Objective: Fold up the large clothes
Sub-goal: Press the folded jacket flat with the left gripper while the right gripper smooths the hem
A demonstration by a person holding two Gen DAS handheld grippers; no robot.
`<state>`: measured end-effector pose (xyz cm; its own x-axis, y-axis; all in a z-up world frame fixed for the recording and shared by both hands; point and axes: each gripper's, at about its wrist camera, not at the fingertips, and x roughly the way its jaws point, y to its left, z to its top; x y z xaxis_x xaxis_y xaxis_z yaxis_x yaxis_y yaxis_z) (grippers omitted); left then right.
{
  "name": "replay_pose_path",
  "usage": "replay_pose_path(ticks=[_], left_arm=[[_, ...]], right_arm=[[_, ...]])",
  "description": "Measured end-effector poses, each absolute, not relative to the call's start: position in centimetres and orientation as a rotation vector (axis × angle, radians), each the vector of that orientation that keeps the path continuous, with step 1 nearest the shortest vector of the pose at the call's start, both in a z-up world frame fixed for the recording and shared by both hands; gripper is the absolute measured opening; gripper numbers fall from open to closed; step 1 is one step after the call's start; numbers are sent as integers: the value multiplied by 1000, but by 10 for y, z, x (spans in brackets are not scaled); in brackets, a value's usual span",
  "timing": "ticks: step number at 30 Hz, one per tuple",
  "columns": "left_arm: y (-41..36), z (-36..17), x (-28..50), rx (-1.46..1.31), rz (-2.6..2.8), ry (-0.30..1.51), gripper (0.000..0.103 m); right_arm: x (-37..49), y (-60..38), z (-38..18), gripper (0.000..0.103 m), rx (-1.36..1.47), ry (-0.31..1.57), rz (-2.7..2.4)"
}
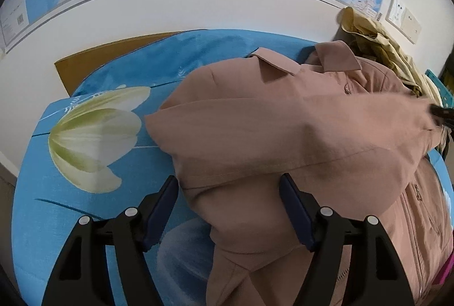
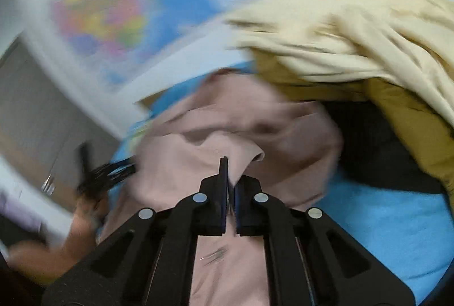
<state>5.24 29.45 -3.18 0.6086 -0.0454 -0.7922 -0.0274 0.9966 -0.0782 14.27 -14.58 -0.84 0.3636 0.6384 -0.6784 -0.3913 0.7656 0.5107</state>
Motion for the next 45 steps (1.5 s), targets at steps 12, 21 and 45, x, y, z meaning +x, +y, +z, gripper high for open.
replay_pose_path(ticks=[12, 21, 45], left_arm=[[287, -37, 54, -53, -10, 911, 71], [279, -40, 53, -19, 11, 899, 71], [263, -33, 22, -7, -58, 855, 76]], right_arm=[[124, -126, -33, 3, 80, 974, 596], [143, -126, -37, 5, 32, 909, 484], [119, -74, -45, 48, -112, 942, 558]])
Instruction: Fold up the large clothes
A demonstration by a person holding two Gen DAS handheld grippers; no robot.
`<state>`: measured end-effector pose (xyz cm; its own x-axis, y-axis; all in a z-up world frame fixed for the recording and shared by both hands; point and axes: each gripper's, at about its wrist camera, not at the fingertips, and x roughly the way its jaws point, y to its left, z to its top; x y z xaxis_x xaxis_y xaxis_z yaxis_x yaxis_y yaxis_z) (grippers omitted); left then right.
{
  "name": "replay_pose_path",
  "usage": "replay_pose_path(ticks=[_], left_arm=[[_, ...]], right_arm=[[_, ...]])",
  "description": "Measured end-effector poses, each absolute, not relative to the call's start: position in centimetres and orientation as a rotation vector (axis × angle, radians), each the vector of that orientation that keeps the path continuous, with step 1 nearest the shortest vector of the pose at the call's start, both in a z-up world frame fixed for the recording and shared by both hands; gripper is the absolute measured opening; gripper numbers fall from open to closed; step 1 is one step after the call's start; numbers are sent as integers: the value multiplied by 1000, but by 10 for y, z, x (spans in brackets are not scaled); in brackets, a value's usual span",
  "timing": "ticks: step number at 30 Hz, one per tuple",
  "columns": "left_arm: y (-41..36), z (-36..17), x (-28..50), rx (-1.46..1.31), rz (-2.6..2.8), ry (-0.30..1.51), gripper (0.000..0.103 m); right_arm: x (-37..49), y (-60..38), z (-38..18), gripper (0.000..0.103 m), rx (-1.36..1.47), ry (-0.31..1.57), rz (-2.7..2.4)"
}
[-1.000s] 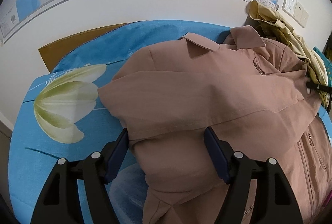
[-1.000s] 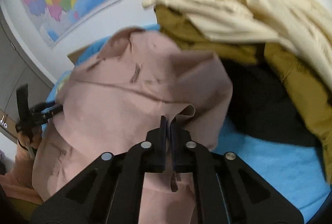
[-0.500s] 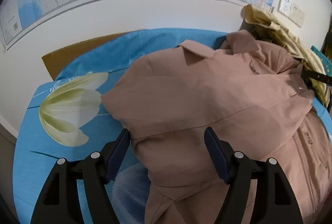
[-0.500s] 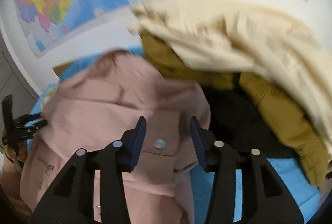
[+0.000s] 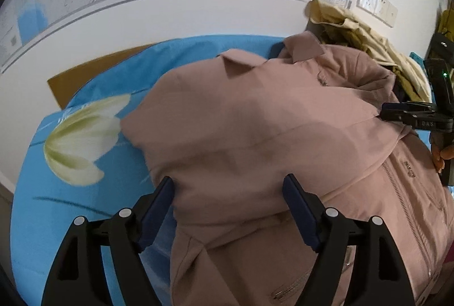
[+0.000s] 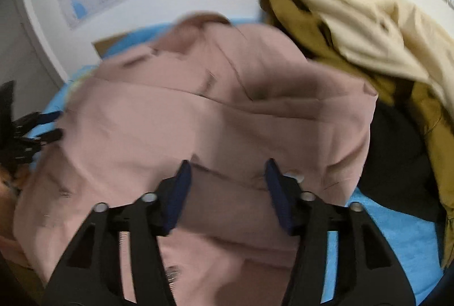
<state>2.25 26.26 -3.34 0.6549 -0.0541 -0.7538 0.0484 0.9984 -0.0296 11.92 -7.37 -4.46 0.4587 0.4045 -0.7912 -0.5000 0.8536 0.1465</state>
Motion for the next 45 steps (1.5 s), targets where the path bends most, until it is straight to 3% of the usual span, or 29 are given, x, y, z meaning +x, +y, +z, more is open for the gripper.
replay_pose_path(ticks=[4, 6, 7, 19, 30, 40, 41, 43, 45], left_arm=[[278, -29, 2, -95, -75, 849, 76], [286, -23, -18, -111, -74, 831, 77], [289, -22, -27, -117, -75, 828, 78], [288, -41, -125, -220, -173, 899, 81], [267, -51, -167, -374, -346, 952, 96], [249, -57, -153, -537, -508, 966, 96], [246, -57, -150, -532, -506, 962, 95], [237, -55, -147, -474, -458, 951, 84], [235, -54, -147, -418, -375, 944, 58]], right_arm=[[106, -91, -24, 56, 9, 909, 604], [84, -107, -9, 71, 44, 872, 636], [74, -114, -6, 74, 62, 869, 646], [-42, -227, -37, 83, 368, 992, 632], [-79, -202, -52, 84, 403, 1019, 813], [-82, -164, -52, 84, 330, 1048, 932], [-82, -162, -53, 84, 329, 1048, 938], [-82, -158, -53, 84, 317, 1047, 945], [-82, -157, -53, 84, 329, 1050, 938]])
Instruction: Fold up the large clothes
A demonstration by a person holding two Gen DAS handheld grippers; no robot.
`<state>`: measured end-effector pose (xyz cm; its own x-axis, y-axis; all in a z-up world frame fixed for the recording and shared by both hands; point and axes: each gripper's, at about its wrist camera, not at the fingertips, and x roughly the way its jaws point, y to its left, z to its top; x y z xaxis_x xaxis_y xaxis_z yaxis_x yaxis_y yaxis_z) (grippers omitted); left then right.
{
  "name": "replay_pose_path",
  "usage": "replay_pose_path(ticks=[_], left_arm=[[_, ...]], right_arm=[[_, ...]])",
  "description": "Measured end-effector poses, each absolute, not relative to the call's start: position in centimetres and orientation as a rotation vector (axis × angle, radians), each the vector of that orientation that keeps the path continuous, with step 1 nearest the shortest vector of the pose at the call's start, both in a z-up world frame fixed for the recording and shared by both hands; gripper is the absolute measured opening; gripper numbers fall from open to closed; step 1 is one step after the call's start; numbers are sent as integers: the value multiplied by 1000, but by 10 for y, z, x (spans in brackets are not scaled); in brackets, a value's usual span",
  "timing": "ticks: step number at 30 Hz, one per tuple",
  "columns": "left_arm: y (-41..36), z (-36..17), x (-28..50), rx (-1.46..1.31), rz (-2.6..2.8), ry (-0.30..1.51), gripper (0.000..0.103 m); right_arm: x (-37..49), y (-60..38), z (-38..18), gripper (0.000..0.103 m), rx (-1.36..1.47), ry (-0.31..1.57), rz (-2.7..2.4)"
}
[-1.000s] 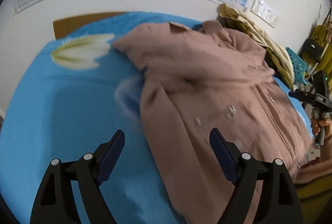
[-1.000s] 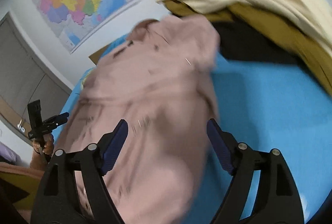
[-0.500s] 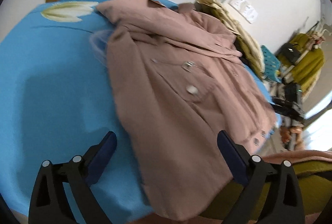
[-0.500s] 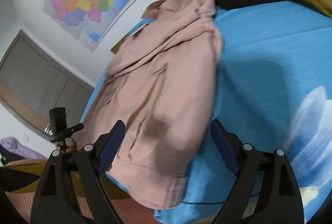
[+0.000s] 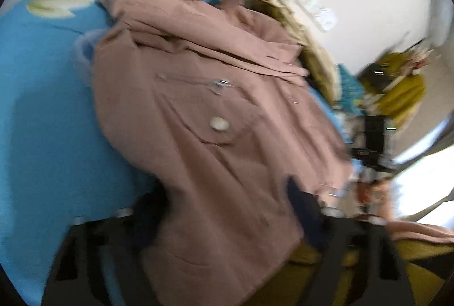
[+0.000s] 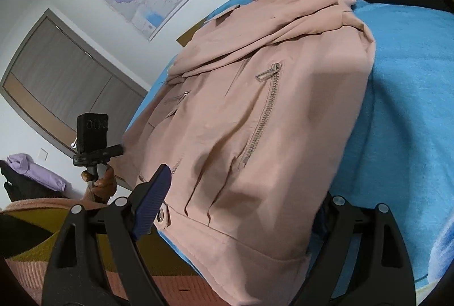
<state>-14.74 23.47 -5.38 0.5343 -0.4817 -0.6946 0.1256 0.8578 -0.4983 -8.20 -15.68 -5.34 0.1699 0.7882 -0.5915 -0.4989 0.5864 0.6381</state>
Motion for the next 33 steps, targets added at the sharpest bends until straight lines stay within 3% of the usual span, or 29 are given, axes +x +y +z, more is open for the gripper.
replay_pose_path(ticks=[2, 3, 4, 6, 8, 18, 24, 33], left_arm=[[231, -53, -148, -375, -312, 930, 48], [231, -54, -148, -369, -284, 926, 34], [232, -55, -147, -372, -243, 927, 27], [238, -58, -144, -408, -209, 943, 7], [247, -56, -143, -490, -233, 949, 4], [285, 16, -188, -548, -301, 794, 3], [287, -14, -185, -510, -291, 906, 3], [288, -33, -179, -503, -318, 935, 3]], right_arm=[[-82, -156, -54, 84, 345, 1048, 937], [-82, -155, -54, 81, 359, 1047, 943], [-82, -154, -55, 75, 369, 1053, 950], [-78, -154, -66, 22, 455, 1106, 932], [-76, -158, -70, 11, 543, 1129, 946], [-145, -168, 20, 5, 478, 864, 1076], [-136, -171, -26, 8, 484, 1042, 976], [-136, -176, -37, 10, 531, 1063, 991]])
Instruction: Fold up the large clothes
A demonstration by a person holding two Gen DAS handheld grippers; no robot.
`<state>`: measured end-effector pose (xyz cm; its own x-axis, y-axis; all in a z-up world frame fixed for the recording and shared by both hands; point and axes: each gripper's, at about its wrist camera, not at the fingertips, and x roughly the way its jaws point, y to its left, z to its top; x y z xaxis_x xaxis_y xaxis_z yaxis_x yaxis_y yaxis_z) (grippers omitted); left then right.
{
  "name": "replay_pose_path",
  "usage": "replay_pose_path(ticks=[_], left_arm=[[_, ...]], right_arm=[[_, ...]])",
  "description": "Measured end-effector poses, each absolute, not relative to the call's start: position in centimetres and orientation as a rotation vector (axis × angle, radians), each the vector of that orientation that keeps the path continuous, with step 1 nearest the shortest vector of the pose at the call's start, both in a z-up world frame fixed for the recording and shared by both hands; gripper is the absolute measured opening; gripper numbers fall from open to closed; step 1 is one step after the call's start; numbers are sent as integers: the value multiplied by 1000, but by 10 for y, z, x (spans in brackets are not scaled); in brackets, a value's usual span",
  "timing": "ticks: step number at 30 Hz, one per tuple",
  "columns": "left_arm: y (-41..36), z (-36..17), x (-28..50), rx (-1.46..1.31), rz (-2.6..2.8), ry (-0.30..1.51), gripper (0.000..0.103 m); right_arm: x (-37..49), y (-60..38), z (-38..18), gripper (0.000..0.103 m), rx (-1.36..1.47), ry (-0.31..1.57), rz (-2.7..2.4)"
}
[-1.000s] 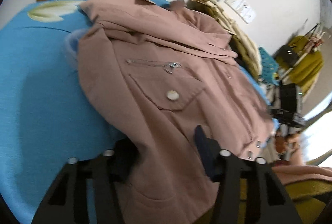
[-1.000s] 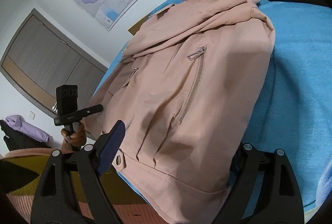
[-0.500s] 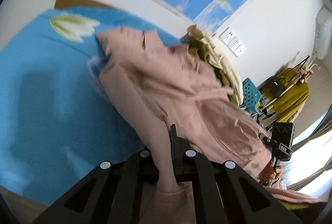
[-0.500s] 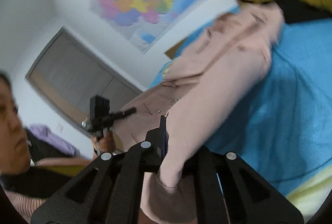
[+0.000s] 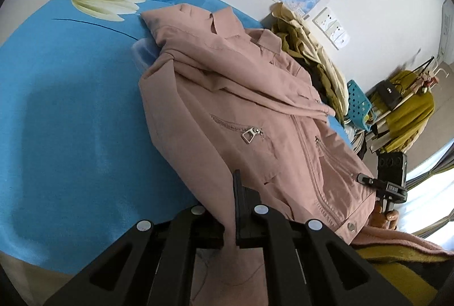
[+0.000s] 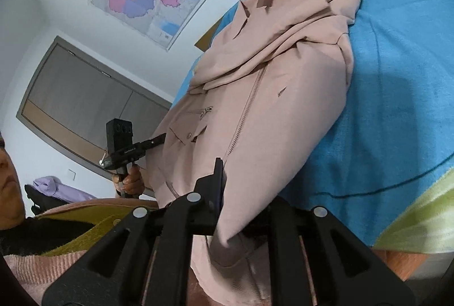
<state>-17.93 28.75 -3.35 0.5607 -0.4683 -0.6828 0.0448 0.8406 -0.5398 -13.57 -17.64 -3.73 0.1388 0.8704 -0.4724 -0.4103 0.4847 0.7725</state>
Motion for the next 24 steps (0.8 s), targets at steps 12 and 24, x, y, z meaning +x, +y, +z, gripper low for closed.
replay_pose_path(ticks=[12, 24], left_arm=[[297, 2, -166, -535, -312, 848, 3], [324, 45, -122, -561, -278, 800, 3]], right_arm=[[-114, -187, 8, 6, 650, 856, 1042], [-54, -193, 33, 6, 796, 773, 1010]])
